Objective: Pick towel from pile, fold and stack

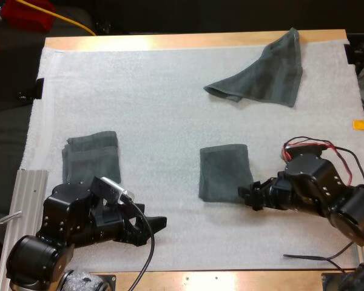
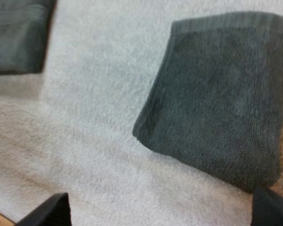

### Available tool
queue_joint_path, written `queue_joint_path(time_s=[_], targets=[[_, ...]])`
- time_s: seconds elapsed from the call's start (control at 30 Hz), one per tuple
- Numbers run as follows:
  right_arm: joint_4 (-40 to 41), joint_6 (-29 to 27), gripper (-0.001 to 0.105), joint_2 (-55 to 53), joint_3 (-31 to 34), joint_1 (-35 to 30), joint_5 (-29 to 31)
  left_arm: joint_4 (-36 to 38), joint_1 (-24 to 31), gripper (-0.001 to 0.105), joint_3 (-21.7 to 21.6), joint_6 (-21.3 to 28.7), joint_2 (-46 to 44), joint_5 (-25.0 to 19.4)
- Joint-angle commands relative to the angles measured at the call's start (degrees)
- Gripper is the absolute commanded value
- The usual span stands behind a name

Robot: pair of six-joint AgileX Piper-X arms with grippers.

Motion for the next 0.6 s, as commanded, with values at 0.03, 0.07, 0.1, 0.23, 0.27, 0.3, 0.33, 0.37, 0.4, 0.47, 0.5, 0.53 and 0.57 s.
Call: queue_joint_path(time_s=[0.03, 0.07, 0.1, 0.23, 0.27, 0.3, 0.33, 0.37, 0.4, 0.47, 0.5, 0.53, 0.57], targets=[[0.59, -0.76, 0.074, -1.00, -0.08, 0.14, 0.38, -2.97, -0.12, 0.070, -0.38, -1.38, 0.72, 0.14], [0.59, -0.76, 0.074, -1.04, -0.08, 0.14, 0.38, -3.50, -0.12, 0.070, -0.38, -1.76, 0.97, 0.13], [0.61, -0.76, 0.074, -1.01, -0.08, 0.14, 0.38, -4.45, -0.12, 0.070, -0.38, -2.18, 1.76, -0.01], [0.96, -0.76, 0.074, -1.01, -0.08, 0.14, 0.38, -7.51, -0.12, 0.070, -0.38, -3.07, 5.72, -0.11], [0.93, -0.76, 0.074, -1.01, -0.08, 0.14, 0.38, -7.91, -0.12, 0.070, -0.38, -3.21, 6.31, -0.11], [0.93, -0.76, 0.074, -1.01, -0.08, 0.14, 0.38, -8.66, -0.12, 0.070, -0.38, -3.66, 7.82, -0.11], [0.93, -0.76, 0.074, -1.01, -0.08, 0.14, 0.38, -9.24, -0.12, 0.070, -0.38, -4.04, 9.30, -0.11], [0.93, -0.76, 0.074, -1.01, -0.08, 0.14, 0.38, -9.58, -0.12, 0.070, -0.38, -4.38, 10.18, -0.09], [0.93, -0.76, 0.074, -1.01, -0.08, 0.14, 0.38, -10.40, -0.12, 0.070, -0.38, -5.09, 11.68, -0.01], [0.93, -0.76, 0.074, -1.01, -0.08, 0.14, 0.38, -12.01, -0.12, 0.070, -0.38, -5.82, 13.64, -0.03], [0.93, -0.76, 0.074, -1.01, -0.08, 0.14, 0.38, -13.09, -0.12, 0.070, -0.38, -6.22, 15.11, -0.03], [0.93, -0.76, 0.074, -1.01, -0.08, 0.14, 0.38, -14.37, -0.12, 0.070, -0.38, -6.80, 16.51, -0.03], [0.93, -0.76, 0.074, -1.01, -0.08, 0.14, 0.38, -15.27, -0.12, 0.070, -0.38, -7.04, 17.18, -0.03]])
